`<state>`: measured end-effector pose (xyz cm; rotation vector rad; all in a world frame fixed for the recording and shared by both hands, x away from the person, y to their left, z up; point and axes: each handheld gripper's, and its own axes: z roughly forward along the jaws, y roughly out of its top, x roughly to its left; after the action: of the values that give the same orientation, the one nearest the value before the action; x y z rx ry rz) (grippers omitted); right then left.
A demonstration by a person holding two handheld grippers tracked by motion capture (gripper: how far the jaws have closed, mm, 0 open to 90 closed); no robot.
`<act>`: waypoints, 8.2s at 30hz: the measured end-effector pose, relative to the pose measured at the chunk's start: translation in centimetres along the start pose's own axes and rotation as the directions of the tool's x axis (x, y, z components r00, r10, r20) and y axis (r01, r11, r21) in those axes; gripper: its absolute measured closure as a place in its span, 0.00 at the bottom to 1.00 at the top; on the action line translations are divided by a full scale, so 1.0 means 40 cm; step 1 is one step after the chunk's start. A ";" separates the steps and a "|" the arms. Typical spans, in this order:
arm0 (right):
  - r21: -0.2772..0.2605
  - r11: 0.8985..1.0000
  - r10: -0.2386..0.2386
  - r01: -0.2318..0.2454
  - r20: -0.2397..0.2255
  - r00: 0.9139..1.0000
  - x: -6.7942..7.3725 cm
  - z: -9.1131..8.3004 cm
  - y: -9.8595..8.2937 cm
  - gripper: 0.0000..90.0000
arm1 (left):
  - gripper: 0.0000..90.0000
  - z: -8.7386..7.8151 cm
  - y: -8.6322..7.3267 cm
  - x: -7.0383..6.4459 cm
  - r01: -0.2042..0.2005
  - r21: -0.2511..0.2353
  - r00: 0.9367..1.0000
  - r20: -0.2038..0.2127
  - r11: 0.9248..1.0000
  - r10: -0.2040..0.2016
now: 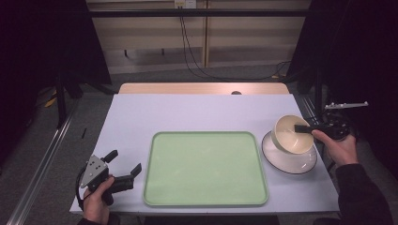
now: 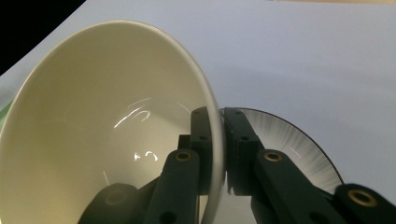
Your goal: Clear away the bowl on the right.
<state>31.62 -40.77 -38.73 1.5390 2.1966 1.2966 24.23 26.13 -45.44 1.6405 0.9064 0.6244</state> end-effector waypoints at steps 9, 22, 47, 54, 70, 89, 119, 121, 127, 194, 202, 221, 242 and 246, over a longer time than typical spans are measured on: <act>-0.019 1.000 -0.004 0.003 -0.026 1.000 0.014 -0.005 0.010 0.93 | 0.01 0.000 0.000 0.000 0.000 0.000 1.000 -0.001 1.000 0.000; -0.020 1.000 -0.020 0.019 -0.053 0.998 0.045 0.008 0.034 0.93 | 0.00 0.001 0.000 0.000 0.000 0.000 1.000 -0.004 1.000 0.000; 0.016 0.997 -0.075 0.076 -0.096 0.993 0.109 0.084 0.095 0.93 | 0.00 0.001 0.000 0.000 -0.001 0.000 1.000 -0.005 1.000 0.001; 0.020 0.996 -0.085 0.088 -0.115 0.990 0.125 0.105 0.110 0.93 | 0.00 0.001 0.000 0.000 -0.001 -0.001 1.000 -0.003 1.000 0.001; 0.040 0.993 -0.102 0.109 -0.137 0.985 0.163 0.169 0.151 0.93 | 0.00 0.001 0.000 0.000 -0.002 -0.002 1.000 -0.004 1.000 0.002; 0.065 0.994 -0.078 0.087 -0.124 0.989 0.173 0.244 0.169 0.93 | 0.00 0.000 0.000 0.000 -0.002 -0.001 1.000 -0.005 1.000 0.002; 0.160 0.987 -0.015 0.025 -0.068 0.998 0.127 0.318 0.131 0.93 | 0.00 -0.002 -0.001 0.001 -0.002 -0.002 1.000 -0.006 1.000 0.002; 0.164 0.986 -0.012 0.022 -0.065 0.998 0.125 0.320 0.130 0.93 | 0.00 -0.001 -0.001 0.000 0.000 -0.002 1.000 -0.002 1.000 0.000; 0.189 0.982 -0.006 0.018 -0.062 0.998 0.120 0.338 0.121 0.93 | 0.00 -0.001 -0.001 0.001 0.001 -0.002 1.000 -0.001 1.000 -0.001; 0.248 0.967 -0.059 0.061 -0.013 0.998 0.106 0.405 0.065 0.86 | 0.00 -0.003 0.000 0.001 -0.004 -0.004 1.000 -0.001 1.000 0.004; 0.204 0.977 -0.053 0.054 -0.012 0.999 0.105 0.403 0.065 0.68 | 0.00 -0.003 0.000 0.001 -0.004 -0.003 1.000 -0.001 1.000 0.004; 0.064 0.997 -0.046 0.050 -0.071 0.996 0.108 0.381 0.077 0.06 | 0.00 -0.003 0.000 0.000 -0.005 -0.002 1.000 -0.002 1.000 0.005; -0.091 0.987 -0.128 0.131 0.039 0.991 0.132 0.285 0.039 0.04 | 0.00 -0.003 0.000 0.000 -0.004 -0.002 1.000 -0.005 1.000 0.004; -0.109 0.983 -0.143 0.147 0.045 0.989 0.134 0.266 0.029 0.04 | 0.00 -0.003 0.000 -0.001 -0.002 -0.002 1.000 -0.005 1.000 0.002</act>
<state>35.97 -30.33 -42.62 1.3250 2.1301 1.3109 24.12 26.19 -45.41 1.6389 0.9070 0.6307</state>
